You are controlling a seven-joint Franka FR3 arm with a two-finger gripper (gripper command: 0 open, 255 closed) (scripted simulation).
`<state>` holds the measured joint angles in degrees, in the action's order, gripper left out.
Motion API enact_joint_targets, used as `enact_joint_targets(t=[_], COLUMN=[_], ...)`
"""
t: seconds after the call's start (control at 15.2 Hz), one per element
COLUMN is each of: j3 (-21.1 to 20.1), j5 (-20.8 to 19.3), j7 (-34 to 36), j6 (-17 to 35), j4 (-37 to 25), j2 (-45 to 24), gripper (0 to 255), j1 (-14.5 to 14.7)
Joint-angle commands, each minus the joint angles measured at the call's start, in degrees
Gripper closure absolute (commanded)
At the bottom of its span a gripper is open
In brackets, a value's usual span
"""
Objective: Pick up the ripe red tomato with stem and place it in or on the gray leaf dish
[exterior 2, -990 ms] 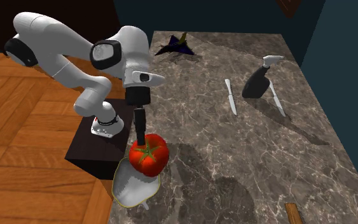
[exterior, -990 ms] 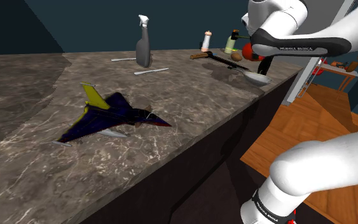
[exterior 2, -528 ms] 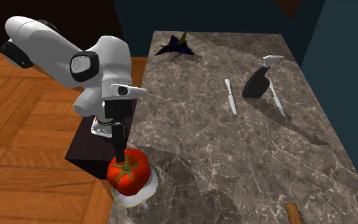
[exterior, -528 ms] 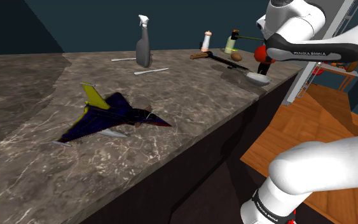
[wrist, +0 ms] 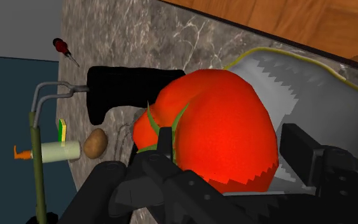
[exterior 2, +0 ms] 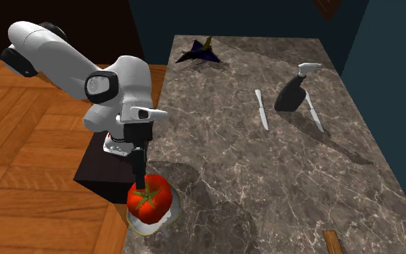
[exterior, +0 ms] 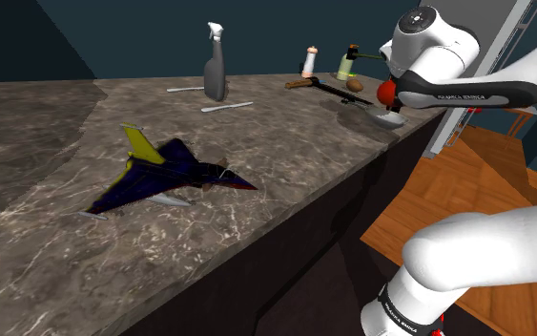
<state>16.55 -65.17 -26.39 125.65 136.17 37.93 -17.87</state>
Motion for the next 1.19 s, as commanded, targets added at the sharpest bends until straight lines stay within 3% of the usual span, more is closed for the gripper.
enact_joint_targets(t=[0.0, 0.26, 0.73, 0.79, 1.12], j3=[0.3, 0.6, 0.6, 0.6, 0.6], j5=[-0.9, -2.9, -2.9, -2.9, -2.9], j7=[1.2, 3.8, 3.8, 3.8, 3.9], j6=[1.0, 2.9, 2.9, 2.9, 2.9], j4=[1.2, 3.7, 3.7, 3.7, 3.7], j2=[-0.1, -0.4, -0.4, -0.4, -0.4], gripper=[255, 255, 255, 0, 0], j1=[-0.3, -0.9, -0.9, -0.9, -0.9])
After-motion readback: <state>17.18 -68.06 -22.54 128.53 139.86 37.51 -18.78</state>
